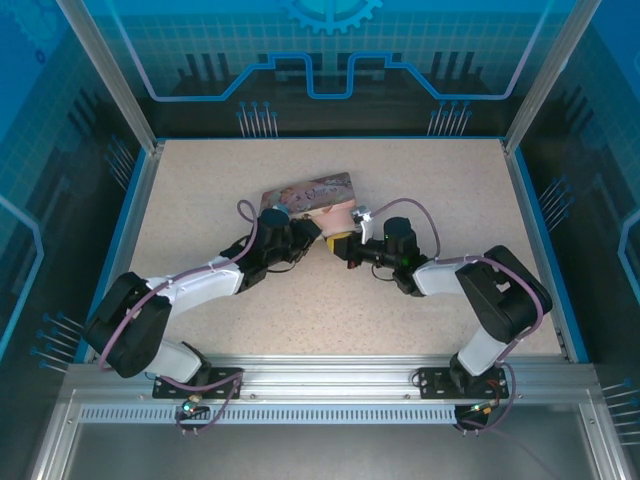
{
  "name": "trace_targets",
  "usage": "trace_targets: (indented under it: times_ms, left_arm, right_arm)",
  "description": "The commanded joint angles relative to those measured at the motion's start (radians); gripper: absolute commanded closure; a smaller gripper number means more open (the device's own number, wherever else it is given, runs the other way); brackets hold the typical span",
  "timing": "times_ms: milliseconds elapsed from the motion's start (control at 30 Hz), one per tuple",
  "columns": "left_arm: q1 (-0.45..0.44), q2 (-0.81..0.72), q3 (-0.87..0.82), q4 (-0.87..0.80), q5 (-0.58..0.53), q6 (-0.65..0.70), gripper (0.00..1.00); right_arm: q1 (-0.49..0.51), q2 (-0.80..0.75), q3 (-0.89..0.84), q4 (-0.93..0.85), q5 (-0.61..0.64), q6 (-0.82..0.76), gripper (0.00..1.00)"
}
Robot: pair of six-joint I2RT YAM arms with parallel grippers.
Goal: Unlock a padlock with a key
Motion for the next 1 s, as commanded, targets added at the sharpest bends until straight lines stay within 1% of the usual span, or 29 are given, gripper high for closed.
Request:
trace_targets:
  times_ms: [0, 433, 967]
  left_arm:
    - [-0.007, -0.011, 0.014, 0.082, 0.068, -0.009, 1.00]
    - [-0.007, -0.021, 0.013, 0.046, 0.082, 0.009, 1.00]
    - [-0.007, -0.028, -0.004, 0.011, 0.095, 0.023, 1.00]
  right_arm:
    - [-0.004, 0.011, 0.044, -0.020, -0.008, -0.048, 1.00]
    - [-0.005, -0.017, 0.059, -0.109, 0.020, -0.121, 1.00]
    - [-0.027, -0.069, 0.063, -0.115, 0.014, -0.120, 1.00]
